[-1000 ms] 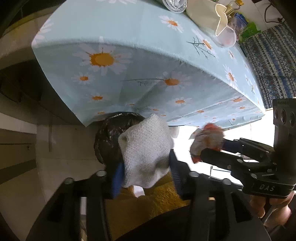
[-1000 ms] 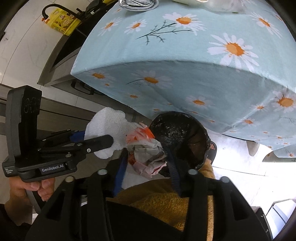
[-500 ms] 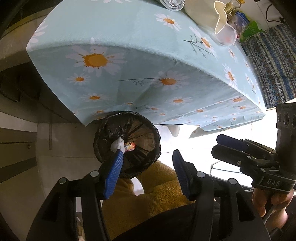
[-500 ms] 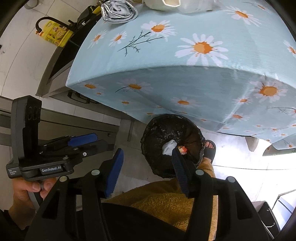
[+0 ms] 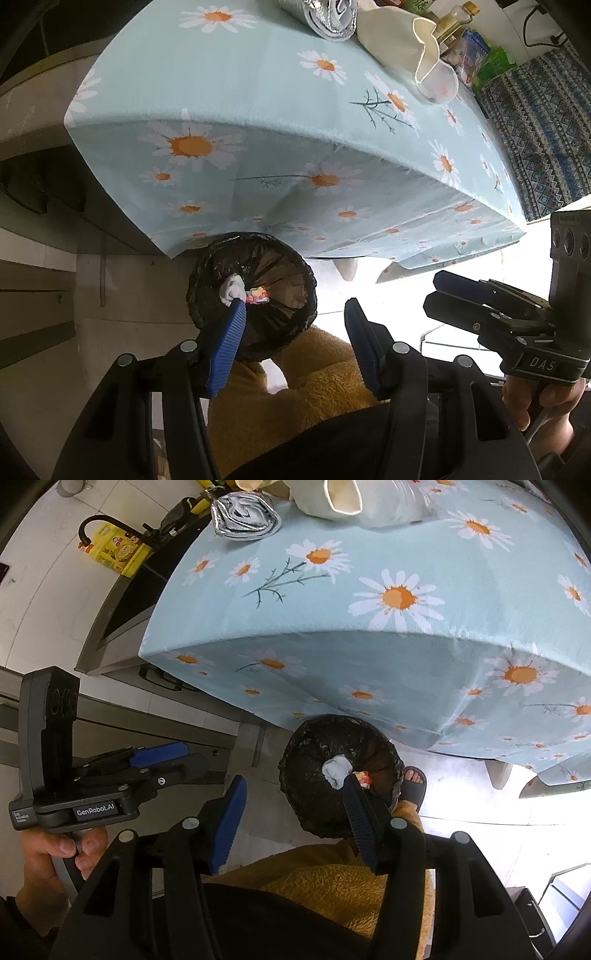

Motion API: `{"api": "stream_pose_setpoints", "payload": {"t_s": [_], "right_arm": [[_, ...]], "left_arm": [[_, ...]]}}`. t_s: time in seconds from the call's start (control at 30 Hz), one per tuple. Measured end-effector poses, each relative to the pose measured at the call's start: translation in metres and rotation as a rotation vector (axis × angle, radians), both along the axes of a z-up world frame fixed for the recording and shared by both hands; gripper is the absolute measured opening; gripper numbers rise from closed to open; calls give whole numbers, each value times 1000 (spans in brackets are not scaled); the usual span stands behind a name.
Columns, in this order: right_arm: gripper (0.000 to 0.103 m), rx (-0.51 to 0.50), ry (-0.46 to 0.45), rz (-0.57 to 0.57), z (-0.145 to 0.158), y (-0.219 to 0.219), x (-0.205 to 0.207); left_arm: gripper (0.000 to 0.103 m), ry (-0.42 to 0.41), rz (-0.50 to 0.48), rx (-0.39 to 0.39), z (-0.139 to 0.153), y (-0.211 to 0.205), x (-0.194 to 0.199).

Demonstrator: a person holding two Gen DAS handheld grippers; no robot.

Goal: Collect trash
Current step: 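Raise both grippers back up toward the table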

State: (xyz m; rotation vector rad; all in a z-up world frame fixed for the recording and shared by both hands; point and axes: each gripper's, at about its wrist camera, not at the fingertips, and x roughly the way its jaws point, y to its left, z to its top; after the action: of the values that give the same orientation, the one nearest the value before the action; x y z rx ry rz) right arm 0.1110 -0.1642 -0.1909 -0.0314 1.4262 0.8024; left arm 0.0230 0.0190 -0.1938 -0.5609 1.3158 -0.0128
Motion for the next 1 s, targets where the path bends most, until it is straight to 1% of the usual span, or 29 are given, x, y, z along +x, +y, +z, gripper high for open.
{"api": "stream_pose_setpoints", "payload": {"t_s": [0.23, 0.37, 0.47, 0.53, 0.57, 0.6, 0.7, 0.9, 1.0], "right_arm": [[57, 15, -30, 0, 17, -3, 7], [58, 26, -63, 4, 32, -5, 16], [63, 40, -95, 0, 45, -8, 25], [63, 51, -115, -5, 53, -11, 32], [65, 57, -126, -10, 57, -13, 36], [65, 61, -137, -18, 60, -15, 41], [66, 71, -157, -33, 66, -20, 53], [73, 75, -199, -48, 74, -31, 85], [76, 72, -217, -53, 75, -38, 107]], "left_arm": [[54, -36, 18, 12, 14, 2, 3], [54, -57, 35, 24, 24, 6, 7], [54, -80, 43, 33, 34, 7, 12], [55, -92, 52, 34, 40, 8, 16], [61, -97, 56, 36, 42, 8, 17], [62, -106, 62, 41, 46, 8, 19], [63, -126, 72, 51, 53, 11, 24], [62, -148, 88, 62, 63, 9, 34], [62, -160, 98, 72, 69, 5, 39]]}}
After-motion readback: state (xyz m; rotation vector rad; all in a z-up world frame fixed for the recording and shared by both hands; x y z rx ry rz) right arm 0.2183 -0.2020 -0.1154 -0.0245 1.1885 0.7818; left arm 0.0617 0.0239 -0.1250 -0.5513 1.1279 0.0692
